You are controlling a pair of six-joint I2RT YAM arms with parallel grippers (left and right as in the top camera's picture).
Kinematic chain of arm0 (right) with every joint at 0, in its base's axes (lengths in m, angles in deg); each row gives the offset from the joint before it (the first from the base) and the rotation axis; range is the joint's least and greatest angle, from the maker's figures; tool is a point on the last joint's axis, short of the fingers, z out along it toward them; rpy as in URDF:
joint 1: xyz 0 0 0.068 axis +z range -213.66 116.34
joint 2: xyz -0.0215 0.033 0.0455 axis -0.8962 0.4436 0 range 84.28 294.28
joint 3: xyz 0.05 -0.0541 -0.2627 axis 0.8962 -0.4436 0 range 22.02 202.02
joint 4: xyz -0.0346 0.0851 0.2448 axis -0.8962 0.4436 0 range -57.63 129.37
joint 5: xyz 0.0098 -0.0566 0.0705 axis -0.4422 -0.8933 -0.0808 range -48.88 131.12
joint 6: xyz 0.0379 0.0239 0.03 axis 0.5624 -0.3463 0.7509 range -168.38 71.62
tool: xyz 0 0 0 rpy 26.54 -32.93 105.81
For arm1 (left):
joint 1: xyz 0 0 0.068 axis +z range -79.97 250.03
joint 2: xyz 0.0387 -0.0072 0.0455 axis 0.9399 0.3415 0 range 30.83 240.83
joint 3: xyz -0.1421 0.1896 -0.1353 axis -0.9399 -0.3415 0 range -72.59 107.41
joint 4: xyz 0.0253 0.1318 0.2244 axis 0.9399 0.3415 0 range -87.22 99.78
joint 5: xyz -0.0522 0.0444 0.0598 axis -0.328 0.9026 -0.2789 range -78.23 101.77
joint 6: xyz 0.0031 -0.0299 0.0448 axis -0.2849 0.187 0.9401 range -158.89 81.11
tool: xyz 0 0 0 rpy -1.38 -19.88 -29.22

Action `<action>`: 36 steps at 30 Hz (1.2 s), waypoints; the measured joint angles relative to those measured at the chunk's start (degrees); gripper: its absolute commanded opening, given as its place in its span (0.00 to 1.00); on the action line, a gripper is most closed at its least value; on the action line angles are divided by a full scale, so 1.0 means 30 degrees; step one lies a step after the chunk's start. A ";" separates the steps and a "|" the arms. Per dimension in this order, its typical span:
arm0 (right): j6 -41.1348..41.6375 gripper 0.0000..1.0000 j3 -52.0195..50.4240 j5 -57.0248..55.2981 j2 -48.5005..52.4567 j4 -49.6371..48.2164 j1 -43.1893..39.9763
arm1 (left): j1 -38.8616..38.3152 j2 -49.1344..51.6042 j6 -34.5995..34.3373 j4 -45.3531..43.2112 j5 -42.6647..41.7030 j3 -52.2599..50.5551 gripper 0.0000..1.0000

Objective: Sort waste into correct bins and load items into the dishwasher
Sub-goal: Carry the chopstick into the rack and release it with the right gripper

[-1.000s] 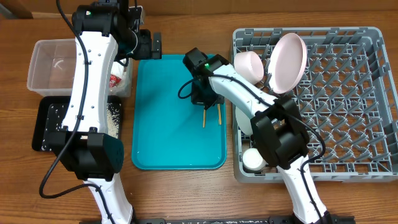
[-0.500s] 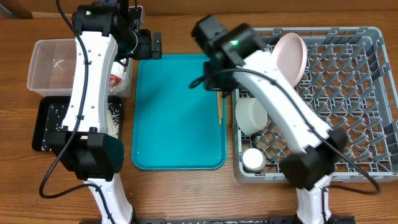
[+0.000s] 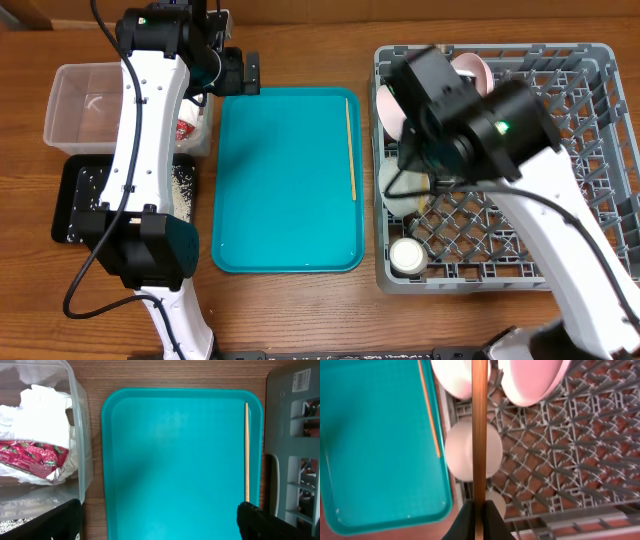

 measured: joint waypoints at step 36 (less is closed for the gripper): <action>-0.4575 0.53 -0.9173 0.1603 -0.0860 -0.7227 -0.2834 | 0.0000 0.0000 0.0000 -0.0015 0.0007 0.0000 1.00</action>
